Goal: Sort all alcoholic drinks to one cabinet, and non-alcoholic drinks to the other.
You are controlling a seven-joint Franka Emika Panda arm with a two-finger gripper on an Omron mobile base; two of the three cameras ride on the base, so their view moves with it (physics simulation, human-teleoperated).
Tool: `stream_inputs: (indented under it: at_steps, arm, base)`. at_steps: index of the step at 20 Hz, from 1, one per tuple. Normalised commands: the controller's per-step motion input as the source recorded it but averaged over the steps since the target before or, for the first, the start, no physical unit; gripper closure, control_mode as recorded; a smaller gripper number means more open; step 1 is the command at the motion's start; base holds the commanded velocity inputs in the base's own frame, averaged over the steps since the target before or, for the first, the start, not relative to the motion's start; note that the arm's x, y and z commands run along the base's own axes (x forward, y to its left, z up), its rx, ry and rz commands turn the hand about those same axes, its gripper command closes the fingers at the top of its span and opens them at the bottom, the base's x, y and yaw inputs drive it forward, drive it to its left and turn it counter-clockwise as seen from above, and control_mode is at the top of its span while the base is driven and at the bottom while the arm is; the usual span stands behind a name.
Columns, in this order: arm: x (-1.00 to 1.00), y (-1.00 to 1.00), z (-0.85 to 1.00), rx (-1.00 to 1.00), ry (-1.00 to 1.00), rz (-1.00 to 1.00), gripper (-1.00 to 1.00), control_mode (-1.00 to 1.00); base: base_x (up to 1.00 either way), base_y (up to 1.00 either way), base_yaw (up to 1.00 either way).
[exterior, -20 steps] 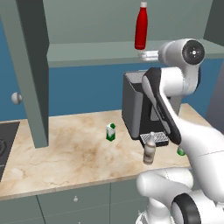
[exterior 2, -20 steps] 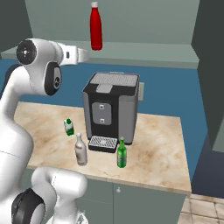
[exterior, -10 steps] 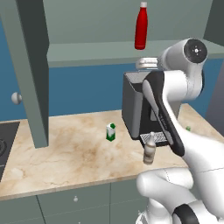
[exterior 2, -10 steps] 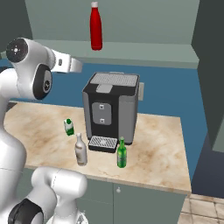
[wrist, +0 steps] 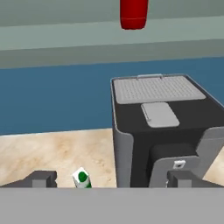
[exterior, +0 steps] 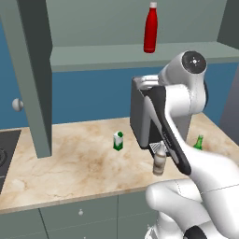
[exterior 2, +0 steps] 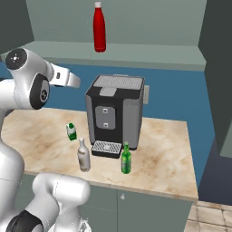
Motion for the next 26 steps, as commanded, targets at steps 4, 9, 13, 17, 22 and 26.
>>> stream_inputs:
  at_steps: [4,9,13,17,22,26]
  arm:
    - [0.00,0.10,-0.30,0.00,0.16,0.02,-1.00,-1.00]
    - [0.00,0.12,-0.31,0.00,0.19,0.03,-1.00,-1.00]
    - [0.00,0.17,-0.38,-0.02,0.18,0.04,-1.00,-1.00]
    - [0.01,0.23,-0.47,-0.02,0.11,0.04,-1.00,-1.00]
    - [0.11,0.16,-0.40,0.00,0.07,0.07,-1.00,-1.00]
    - [0.14,0.05,-0.40,-0.01,0.03,0.10,-1.00,-1.00]
  base:
    - [0.00,0.00,0.00]
    - [0.00,0.00,0.00]
    - [0.00,0.00,0.00]
    - [0.00,0.00,0.00]
    - [0.00,0.00,0.00]
    - [0.00,0.00,0.00]
